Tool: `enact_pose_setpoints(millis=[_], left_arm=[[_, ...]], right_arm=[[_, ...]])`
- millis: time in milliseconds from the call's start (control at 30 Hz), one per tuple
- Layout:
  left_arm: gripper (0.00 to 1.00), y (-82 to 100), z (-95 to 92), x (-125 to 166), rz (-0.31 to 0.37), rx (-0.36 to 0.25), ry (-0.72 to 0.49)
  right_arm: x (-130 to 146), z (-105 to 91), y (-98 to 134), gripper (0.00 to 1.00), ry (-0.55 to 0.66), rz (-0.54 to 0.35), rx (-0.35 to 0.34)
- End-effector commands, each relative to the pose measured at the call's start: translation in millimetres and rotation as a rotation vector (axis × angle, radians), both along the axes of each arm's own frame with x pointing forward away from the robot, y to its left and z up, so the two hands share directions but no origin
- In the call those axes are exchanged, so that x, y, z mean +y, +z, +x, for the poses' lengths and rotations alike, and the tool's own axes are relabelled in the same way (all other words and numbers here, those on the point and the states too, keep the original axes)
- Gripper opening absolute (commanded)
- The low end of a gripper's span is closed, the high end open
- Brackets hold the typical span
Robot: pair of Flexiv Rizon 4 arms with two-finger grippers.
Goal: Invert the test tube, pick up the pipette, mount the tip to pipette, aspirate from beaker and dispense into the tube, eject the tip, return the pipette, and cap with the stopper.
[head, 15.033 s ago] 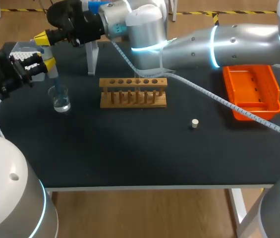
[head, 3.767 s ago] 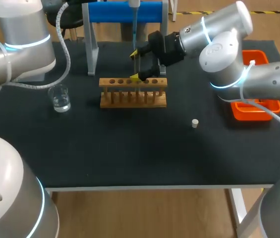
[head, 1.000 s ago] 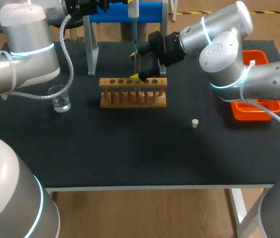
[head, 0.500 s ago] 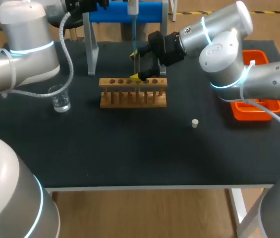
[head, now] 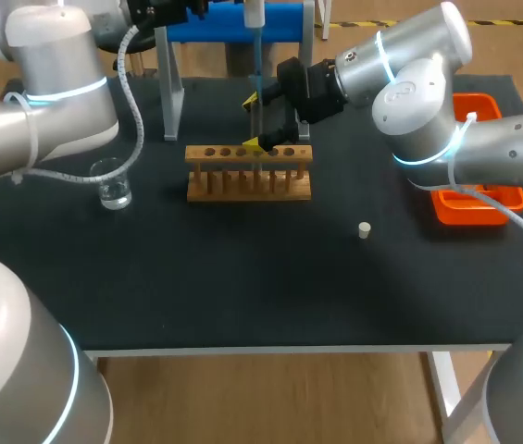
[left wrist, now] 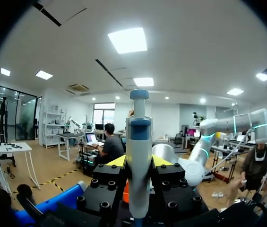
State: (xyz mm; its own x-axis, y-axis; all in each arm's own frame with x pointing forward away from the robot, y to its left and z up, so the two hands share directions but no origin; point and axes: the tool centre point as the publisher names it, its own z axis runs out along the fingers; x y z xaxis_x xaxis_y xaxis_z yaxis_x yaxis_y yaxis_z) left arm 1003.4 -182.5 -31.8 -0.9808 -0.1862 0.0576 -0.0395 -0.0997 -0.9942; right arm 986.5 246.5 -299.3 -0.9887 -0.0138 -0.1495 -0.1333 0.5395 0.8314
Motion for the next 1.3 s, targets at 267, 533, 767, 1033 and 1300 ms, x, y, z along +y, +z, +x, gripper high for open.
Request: enact_pose_setpoints(millis=[267,533,767,1033,1300], left_arm=[[0.00,-2.9,0.3,0.2,0.006,0.015,-0.010],[0.00,-3.8,-4.3,0.7,0.015,0.024,-0.003],[0.00,-4.4,-8.3,2.8,0.028,0.032,0.009],[0.00,-6.2,-7.6,3.7,0.031,0.030,0.014],[0.00,-9.3,-5.6,3.4,0.023,0.014,0.012]], right_arm=[[-0.8,0.0,0.8,1.00,0.001,-0.002,0.001],[-0.8,0.0,0.8,1.00,0.001,-0.002,0.001],[-0.8,0.0,0.8,1.00,0.001,-0.002,0.001],[-0.8,0.0,0.8,1.00,0.001,-0.002,0.001],[-0.8,0.0,0.8,1.00,0.001,-0.002,0.001]])
